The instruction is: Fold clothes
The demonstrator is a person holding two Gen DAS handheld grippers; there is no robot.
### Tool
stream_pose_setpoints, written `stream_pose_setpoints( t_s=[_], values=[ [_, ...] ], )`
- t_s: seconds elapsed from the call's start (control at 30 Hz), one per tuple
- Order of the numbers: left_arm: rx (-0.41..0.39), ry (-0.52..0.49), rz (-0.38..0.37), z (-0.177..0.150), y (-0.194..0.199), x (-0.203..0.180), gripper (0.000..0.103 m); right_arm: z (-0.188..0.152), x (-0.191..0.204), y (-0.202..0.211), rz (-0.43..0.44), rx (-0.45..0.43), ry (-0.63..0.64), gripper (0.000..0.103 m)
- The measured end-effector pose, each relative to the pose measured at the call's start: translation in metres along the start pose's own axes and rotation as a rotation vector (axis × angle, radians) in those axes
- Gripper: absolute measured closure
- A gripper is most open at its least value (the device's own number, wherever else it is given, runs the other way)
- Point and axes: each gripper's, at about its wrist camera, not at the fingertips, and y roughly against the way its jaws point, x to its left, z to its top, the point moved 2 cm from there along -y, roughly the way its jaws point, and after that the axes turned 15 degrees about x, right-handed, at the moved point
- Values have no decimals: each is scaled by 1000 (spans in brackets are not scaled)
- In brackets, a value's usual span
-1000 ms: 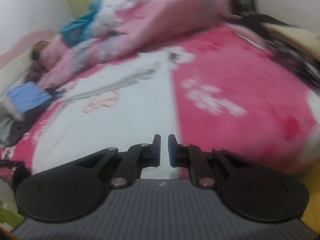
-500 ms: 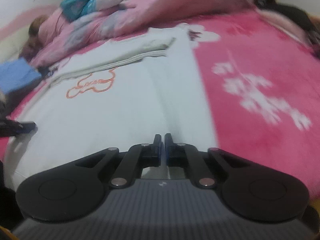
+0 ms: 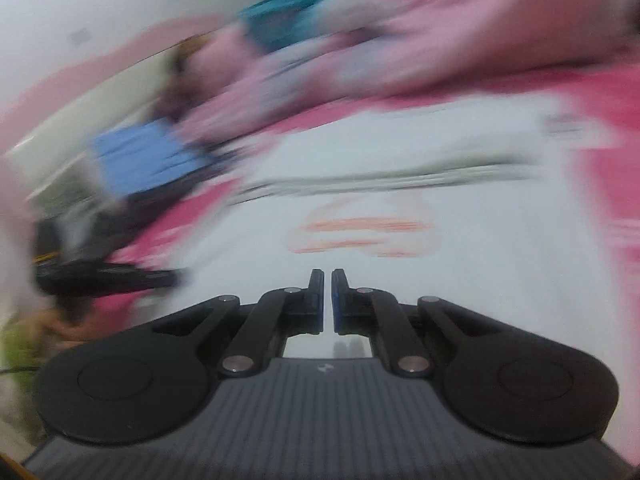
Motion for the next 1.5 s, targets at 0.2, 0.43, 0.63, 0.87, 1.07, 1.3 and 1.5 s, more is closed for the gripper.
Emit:
stream_pose_setpoints(
  t_s=[0.2,0.43,0.63,0.87,1.07,1.3,1.5],
  values=[
    [-5,-42,-3,-1,1,-6,74,16,38,-102,74,197,80,101],
    [-6,-93,-22,-4,3,-9,65,-56,50,-40,142,316,118,101],
    [-14,-85,-13,-11,11,-13,59,-29,65,-35,131,259,170,98],
    [-30,-110,-16,-30,30,-25,56,-57,69,-60,211,321,206,98],
    [-78,-115,-76,-35,43,-19,54,-53,52,-31,226,394,114,97],
    [-100,-80,-48,-40,49,-6,54,89,60,-108,238,211,63,97],
    [-126,-63,-71,-41,54,13,54,84,61,-177,208,345,33,97]
  ],
)
